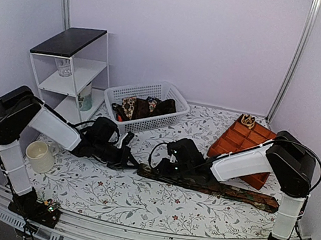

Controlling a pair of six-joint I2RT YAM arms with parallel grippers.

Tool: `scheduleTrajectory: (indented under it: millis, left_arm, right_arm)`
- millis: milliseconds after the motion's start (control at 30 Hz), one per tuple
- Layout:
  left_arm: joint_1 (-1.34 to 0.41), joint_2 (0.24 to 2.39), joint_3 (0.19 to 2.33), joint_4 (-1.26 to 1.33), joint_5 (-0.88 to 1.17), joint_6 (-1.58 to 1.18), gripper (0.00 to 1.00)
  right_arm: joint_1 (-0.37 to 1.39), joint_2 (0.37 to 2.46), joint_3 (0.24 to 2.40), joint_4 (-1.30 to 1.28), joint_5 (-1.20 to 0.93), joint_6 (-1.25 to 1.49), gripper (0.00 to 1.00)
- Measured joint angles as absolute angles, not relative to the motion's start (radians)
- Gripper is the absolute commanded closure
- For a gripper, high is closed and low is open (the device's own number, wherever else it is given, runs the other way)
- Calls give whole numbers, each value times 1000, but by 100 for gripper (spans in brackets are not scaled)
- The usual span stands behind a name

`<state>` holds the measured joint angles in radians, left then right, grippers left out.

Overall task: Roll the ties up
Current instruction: Roll the tie at the center of the board.

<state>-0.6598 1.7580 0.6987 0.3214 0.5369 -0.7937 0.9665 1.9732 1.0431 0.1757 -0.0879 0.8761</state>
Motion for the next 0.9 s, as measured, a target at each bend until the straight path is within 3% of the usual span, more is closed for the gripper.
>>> scheduleTrajectory:
  millis: [333,500,700,900]
  left_arm:
    - [-666,1747,704,196,433,-763,100]
    - [-668,1775,704,248,466,-760,100]
    - [-684,1822,704,304,511,-771,100]
    - [-688,1838,704,340,524,-779,100]
  right_arm:
    - [964,1964,1038,168,-90,873,76]
    - [962,1957,1041,140,-105,873,78]
    - [961,1956,1054,111,-107,874,73]
    - [961,1941,1054,79,-110,874,78]
